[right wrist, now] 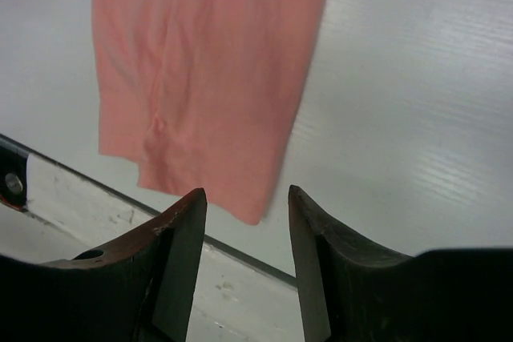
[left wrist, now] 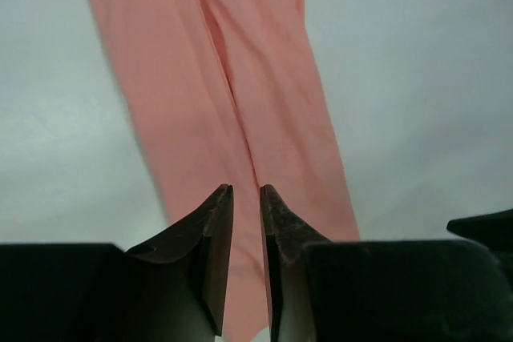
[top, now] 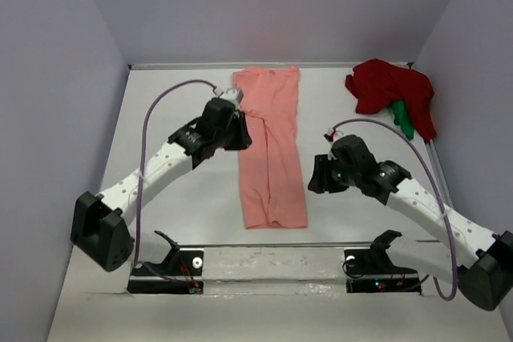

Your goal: Fold and stack the t-shirts

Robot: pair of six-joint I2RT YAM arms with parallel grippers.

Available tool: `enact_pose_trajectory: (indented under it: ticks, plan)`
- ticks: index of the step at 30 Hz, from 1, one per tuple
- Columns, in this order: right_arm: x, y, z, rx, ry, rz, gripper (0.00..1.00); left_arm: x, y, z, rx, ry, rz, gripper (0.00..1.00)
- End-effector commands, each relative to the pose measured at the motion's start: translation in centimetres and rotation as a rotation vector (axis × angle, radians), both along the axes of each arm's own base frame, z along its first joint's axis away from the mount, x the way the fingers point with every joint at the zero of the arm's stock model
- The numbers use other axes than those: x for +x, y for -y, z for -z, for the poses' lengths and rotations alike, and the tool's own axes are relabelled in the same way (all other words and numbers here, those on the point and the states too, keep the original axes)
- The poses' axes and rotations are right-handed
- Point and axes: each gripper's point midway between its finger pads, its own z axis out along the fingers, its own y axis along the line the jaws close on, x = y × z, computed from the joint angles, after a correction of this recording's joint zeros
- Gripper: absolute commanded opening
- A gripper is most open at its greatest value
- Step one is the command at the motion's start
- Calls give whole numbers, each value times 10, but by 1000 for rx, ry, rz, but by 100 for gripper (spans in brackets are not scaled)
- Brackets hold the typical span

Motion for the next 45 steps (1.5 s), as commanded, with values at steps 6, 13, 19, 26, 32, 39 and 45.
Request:
enact_pose_trajectory:
  ticks: [6,13,19,26,32,39,45]
  plan:
    - [-61,-26,30,209,-161,6,55,-126,-12,71,-256,-240,77,31]
    - [-67,-33,52,143,-190,28,57,-153,-17,101,-277,-328,72,34]
    - [-61,-37,54,151,-182,48,57,-165,-21,125,-254,-380,79,34]
    - [-61,-53,56,151,-176,-42,44,-177,-16,128,-265,-380,127,34]
    - [-53,-85,54,124,-174,-123,0,-175,-13,130,-261,-377,132,33]
    - [-45,-127,57,62,-159,-196,0,-177,-13,139,-252,-389,135,33]
    - [-40,-145,61,45,-164,-213,0,-179,-14,142,-247,-393,137,33]
